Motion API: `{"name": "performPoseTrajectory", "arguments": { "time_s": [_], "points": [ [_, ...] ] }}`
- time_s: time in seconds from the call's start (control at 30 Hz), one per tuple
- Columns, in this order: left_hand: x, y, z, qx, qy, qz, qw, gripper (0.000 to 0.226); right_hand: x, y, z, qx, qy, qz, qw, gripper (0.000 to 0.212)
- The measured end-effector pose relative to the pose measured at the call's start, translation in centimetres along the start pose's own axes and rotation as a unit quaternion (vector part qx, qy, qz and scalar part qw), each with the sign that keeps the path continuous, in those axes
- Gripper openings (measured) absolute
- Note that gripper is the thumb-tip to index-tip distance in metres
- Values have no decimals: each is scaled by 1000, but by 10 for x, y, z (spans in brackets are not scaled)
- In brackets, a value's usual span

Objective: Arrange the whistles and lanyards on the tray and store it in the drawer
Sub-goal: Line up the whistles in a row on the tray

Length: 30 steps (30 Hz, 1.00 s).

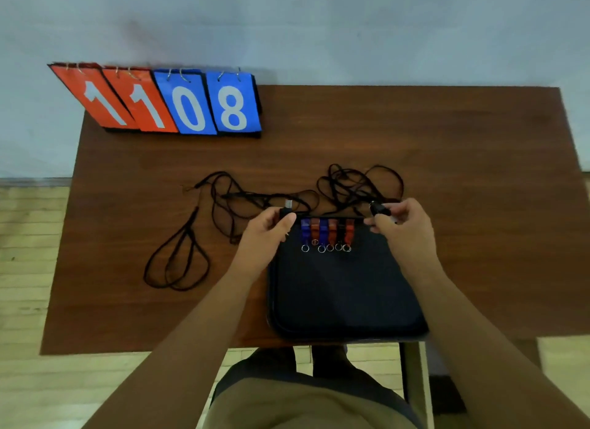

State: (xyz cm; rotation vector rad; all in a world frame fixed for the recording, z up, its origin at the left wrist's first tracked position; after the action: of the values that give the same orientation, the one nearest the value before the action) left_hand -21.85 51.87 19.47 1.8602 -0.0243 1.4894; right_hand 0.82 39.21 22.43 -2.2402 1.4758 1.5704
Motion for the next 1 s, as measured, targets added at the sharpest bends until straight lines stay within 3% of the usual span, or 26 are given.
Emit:
{"name": "performPoseTrajectory", "arguments": {
  "time_s": [0.2,0.3,0.47,0.67,0.9,1.0],
  "points": [
    [-17,11,27,2,-11,-27,1000,17,35,-1,-19,-28,104,-3,994,10],
    [-22,15,31,9,2,-38,999,14,53,-7,-11,-58,198,-4,979,23],
    [-25,22,32,25,4,-43,999,12,72,-24,9,-90,279,21,956,20],
    [-32,26,29,47,-22,-35,998,16,71,-35,19,-36,271,-4,962,31],
    [-29,26,40,21,-59,-15,998,12,78,-32,20,-44,238,-7,970,28],
    [-25,23,43,29,-50,-8,998,21,77,-31,25,-49,230,-2,972,26]
  ]
}}
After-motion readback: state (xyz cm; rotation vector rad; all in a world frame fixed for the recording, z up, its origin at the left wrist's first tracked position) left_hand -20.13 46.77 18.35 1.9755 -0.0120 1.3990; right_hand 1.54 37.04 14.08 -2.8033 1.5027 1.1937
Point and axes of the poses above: each hand's wrist, its own y-axis away from the middle knuckle, its own z-axis out of the palm, x = y × z, the point moved 2 cm from there along -y, towards the middle knuckle, and after that the axes turned 7 degrees about y, right-handed, at the moved point
